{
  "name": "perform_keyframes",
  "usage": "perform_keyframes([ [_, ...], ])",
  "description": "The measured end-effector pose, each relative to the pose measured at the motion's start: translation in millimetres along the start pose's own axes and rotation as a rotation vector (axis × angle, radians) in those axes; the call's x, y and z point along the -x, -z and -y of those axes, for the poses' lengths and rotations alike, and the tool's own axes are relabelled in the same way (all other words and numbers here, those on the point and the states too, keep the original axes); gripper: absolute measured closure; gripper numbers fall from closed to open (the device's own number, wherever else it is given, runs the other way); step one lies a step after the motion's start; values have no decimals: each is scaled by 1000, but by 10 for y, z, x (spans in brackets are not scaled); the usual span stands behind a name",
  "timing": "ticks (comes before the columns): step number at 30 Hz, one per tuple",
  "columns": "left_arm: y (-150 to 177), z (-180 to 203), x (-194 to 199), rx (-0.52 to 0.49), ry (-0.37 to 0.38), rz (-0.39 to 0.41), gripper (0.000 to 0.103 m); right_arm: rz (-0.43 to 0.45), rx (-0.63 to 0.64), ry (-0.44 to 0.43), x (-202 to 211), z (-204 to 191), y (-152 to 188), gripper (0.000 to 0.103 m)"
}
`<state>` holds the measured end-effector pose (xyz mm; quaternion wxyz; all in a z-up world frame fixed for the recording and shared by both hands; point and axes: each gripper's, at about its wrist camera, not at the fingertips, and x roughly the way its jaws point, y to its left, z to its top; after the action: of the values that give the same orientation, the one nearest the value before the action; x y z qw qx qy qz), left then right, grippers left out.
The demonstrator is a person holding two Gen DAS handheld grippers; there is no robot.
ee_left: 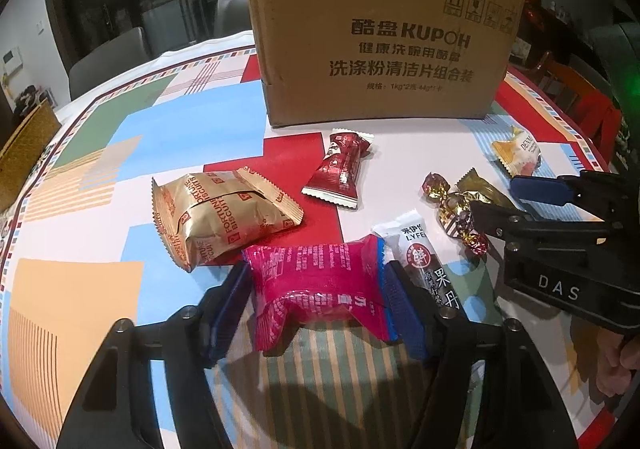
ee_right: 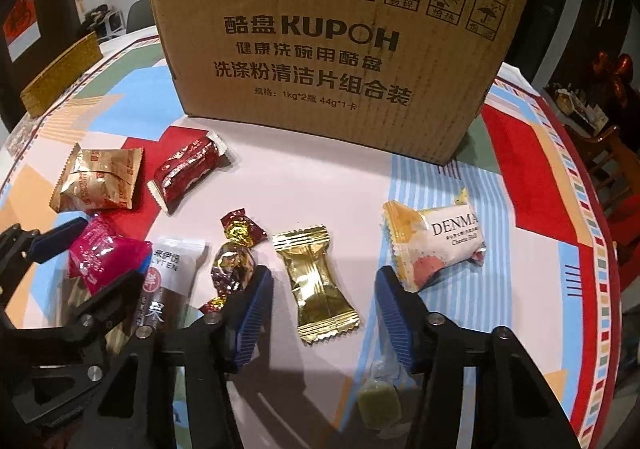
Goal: Organize snacks
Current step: 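Grasp the pink bag with the left tool while the right tool grasps a gold-wrapped candy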
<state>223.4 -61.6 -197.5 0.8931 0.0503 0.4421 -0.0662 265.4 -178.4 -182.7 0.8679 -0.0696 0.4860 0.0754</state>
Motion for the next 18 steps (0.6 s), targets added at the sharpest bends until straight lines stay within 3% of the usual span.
perform_keyframes([
  [9,-16,-11,0,-7,3,2,52,-6,6,-43,3,-57,-26,77],
  [18,-20,-9,40,-6,-4,13,57,5,-3,-48,41,-101,-9,82],
])
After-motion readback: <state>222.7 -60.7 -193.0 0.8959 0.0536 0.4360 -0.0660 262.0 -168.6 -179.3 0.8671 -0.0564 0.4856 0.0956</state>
